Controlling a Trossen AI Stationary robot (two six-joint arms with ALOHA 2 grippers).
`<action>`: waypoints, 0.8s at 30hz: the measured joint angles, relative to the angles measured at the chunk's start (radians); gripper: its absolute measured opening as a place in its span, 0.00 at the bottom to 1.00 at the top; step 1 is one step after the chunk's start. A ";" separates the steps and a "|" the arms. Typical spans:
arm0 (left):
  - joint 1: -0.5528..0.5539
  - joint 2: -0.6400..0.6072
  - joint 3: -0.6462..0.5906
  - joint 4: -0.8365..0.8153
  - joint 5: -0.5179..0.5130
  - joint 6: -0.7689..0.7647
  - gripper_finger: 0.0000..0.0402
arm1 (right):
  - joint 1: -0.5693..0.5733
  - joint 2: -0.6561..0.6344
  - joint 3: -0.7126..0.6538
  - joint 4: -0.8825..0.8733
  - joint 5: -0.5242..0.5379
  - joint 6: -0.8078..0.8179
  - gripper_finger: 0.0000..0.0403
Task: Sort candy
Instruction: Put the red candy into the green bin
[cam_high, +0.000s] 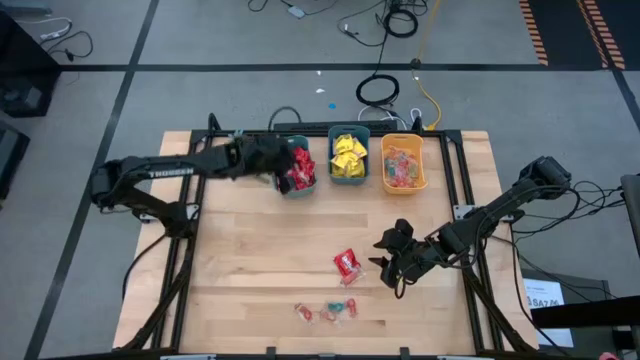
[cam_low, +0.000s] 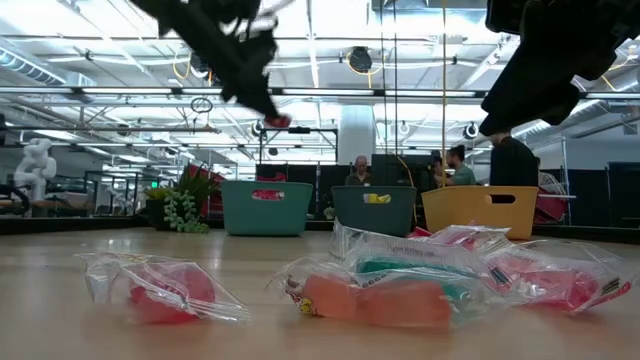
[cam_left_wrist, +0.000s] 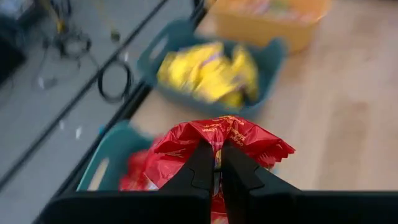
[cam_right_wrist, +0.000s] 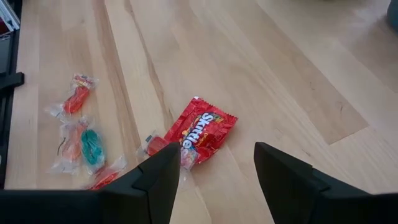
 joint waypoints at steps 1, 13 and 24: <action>0.042 0.003 -0.013 -0.005 0.029 0.002 0.04 | -0.001 0.000 0.000 0.000 0.007 0.006 0.49; 0.244 0.019 -0.064 0.093 0.095 0.000 0.21 | -0.028 0.000 0.000 -0.002 0.053 0.027 0.49; 0.300 0.019 -0.064 0.088 0.101 0.005 0.29 | -0.094 0.000 0.000 -0.015 0.052 0.015 0.49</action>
